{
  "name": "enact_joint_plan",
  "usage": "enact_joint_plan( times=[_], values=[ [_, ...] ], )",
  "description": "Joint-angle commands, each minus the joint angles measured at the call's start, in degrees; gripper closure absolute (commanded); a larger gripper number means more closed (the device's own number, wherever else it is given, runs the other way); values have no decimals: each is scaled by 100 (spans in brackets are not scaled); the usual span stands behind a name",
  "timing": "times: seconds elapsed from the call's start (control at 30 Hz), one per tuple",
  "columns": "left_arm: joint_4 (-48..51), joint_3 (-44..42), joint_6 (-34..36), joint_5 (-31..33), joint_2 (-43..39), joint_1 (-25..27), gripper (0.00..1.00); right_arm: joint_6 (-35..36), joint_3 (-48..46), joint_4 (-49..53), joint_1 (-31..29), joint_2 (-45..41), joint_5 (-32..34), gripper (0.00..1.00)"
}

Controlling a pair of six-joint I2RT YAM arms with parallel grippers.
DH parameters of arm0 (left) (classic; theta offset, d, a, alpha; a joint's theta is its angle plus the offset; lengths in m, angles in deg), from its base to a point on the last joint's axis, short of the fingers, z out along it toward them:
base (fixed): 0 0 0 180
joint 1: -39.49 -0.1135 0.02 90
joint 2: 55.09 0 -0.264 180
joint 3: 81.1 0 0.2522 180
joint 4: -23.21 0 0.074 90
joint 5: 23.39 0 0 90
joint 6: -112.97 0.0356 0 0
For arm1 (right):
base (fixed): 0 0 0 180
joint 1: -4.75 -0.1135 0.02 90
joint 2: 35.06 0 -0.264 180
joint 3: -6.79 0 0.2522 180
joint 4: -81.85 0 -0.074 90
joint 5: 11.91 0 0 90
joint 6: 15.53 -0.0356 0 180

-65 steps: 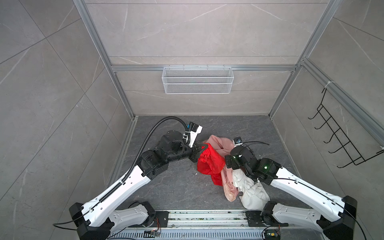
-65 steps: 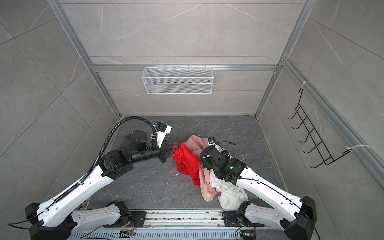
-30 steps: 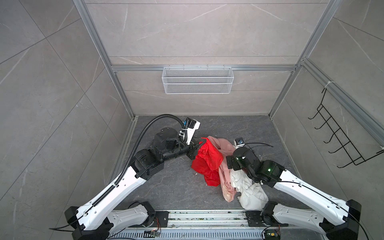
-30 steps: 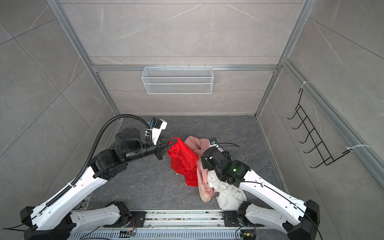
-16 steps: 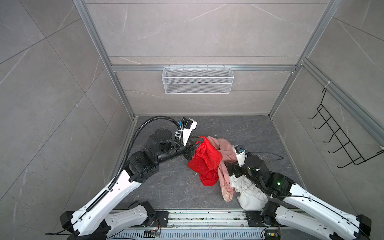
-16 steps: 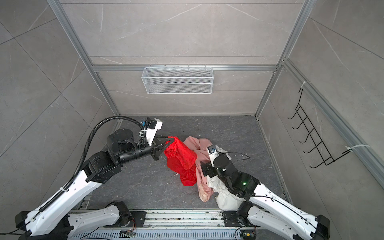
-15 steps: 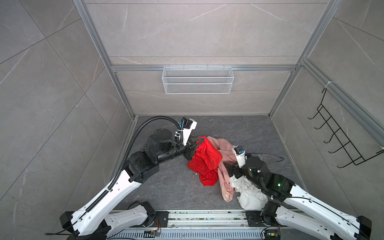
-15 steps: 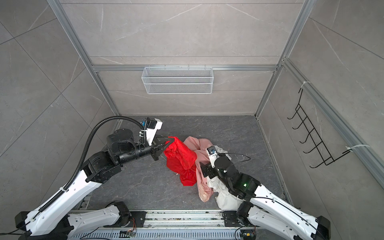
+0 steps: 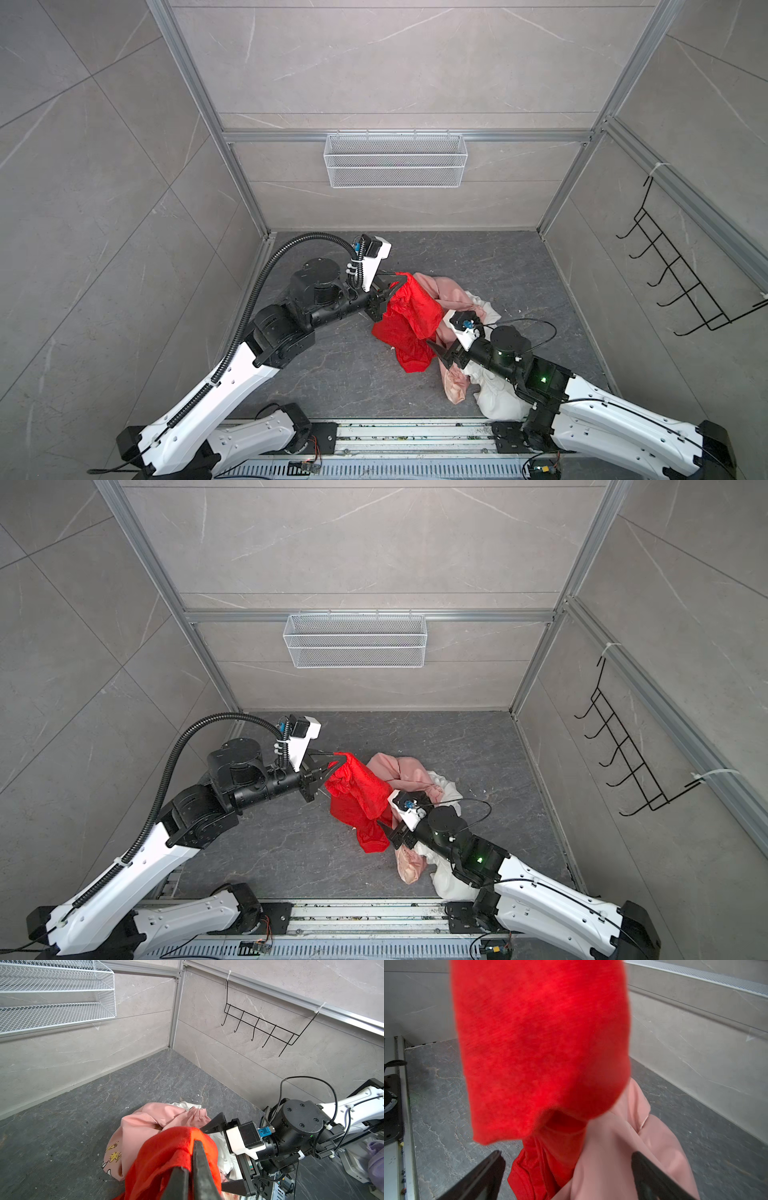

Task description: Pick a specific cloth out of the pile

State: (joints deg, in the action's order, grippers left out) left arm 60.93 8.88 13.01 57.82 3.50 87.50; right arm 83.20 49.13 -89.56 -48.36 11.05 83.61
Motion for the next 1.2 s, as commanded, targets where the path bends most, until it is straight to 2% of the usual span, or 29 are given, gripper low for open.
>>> enact_joint_plan(
  times=[0.0,0.13,0.27,0.53,0.7,0.93,1.17],
  values=[
    [-741,393,134,106,-213,2,100,339,-126,-755,-145,188,153,3],
    [-735,376,101,115,-229,-2,100,458,-164,-1097,-231,427,300,2],
    [-767,367,73,98,-239,-1,100,423,-204,-1425,-245,669,166,1],
    [-789,349,82,104,-300,0,100,297,-531,-2375,-261,1003,213,4],
    [-806,349,82,120,-313,-2,100,243,-603,-2561,-264,1154,220,7],
    [-832,359,40,93,-334,0,100,287,-774,-2828,-262,1256,440,17],
    [-855,362,4,73,-347,0,100,271,-781,-3057,-262,1508,507,36]
  ],
)
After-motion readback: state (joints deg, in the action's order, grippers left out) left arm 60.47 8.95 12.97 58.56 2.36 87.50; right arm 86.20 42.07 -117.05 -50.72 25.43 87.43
